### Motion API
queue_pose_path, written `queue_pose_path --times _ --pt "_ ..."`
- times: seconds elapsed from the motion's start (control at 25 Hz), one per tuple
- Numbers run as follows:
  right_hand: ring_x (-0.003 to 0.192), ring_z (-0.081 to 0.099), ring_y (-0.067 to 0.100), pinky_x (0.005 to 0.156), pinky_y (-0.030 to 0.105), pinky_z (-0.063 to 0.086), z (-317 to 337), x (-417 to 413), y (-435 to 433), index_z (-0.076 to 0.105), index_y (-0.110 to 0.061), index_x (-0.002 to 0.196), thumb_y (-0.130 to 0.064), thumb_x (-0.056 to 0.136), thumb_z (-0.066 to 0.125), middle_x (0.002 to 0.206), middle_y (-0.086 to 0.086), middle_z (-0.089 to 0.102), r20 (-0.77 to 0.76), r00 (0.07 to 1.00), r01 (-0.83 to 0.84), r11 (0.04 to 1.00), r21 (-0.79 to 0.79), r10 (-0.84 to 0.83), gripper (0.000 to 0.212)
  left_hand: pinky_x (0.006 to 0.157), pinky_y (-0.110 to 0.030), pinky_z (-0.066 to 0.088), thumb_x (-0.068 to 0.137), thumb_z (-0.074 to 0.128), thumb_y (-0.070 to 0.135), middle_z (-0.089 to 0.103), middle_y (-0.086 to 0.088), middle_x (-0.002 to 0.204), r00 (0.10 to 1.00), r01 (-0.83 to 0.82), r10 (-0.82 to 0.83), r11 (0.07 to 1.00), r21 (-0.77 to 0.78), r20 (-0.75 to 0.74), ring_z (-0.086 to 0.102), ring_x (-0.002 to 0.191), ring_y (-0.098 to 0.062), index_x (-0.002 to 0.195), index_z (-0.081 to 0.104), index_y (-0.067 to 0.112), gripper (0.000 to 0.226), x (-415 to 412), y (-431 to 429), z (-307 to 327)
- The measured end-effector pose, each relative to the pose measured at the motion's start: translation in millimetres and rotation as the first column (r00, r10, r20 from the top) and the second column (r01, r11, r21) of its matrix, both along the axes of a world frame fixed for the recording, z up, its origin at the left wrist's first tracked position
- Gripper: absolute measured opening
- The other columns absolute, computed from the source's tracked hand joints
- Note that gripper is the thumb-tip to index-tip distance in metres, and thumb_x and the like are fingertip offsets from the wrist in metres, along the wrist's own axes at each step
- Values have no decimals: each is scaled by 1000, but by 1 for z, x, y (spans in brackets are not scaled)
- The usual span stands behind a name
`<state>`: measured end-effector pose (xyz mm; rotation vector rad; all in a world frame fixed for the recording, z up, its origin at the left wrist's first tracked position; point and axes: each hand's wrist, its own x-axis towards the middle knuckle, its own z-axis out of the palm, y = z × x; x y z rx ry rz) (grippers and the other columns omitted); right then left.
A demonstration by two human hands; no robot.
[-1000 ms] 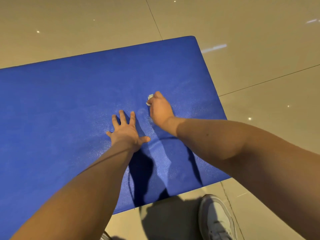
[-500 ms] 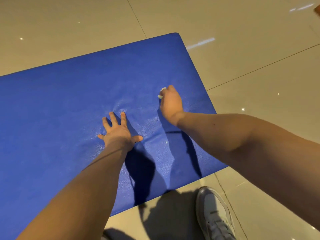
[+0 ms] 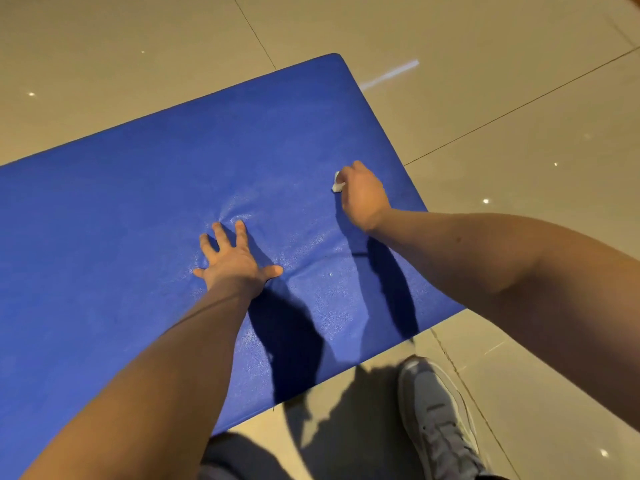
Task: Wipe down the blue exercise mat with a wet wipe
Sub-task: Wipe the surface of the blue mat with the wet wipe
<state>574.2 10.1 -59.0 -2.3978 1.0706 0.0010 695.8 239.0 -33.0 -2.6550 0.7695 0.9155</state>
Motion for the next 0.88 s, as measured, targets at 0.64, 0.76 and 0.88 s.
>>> queue_pose_path --times 0.64,0.76,0.88 --pt "108 54 33 91 37 47 6 -7 42 67 -7 112 -3 93 53 120 16 54 -42 974 -226 972 -62 224 25 102 -58 47 72 72 75 -25 5 164 998 -5 8 999 48 -61 -16 153 -30 157 -16 38 128 -33 35 12" --pt "100 61 32 87 36 51 -5 -22 19 70 -4 103 3 90 57 116 13 56 -84 995 -66 994 -90 58 20 104 -59 46 76 72 70 -29 4 163 999 -5 7 999 49 -40 -19 153 -31 157 -17 39 124 -44 40 12" --pt "88 56 26 74 26 46 -2 -7 56 60 -8 93 1 92 51 99 5 57 -73 997 13 996 -87 -20 12 106 -65 40 75 77 65 -27 3 164 998 -33 34 999 7 -54 -18 153 -32 158 -12 38 125 -43 39 9"
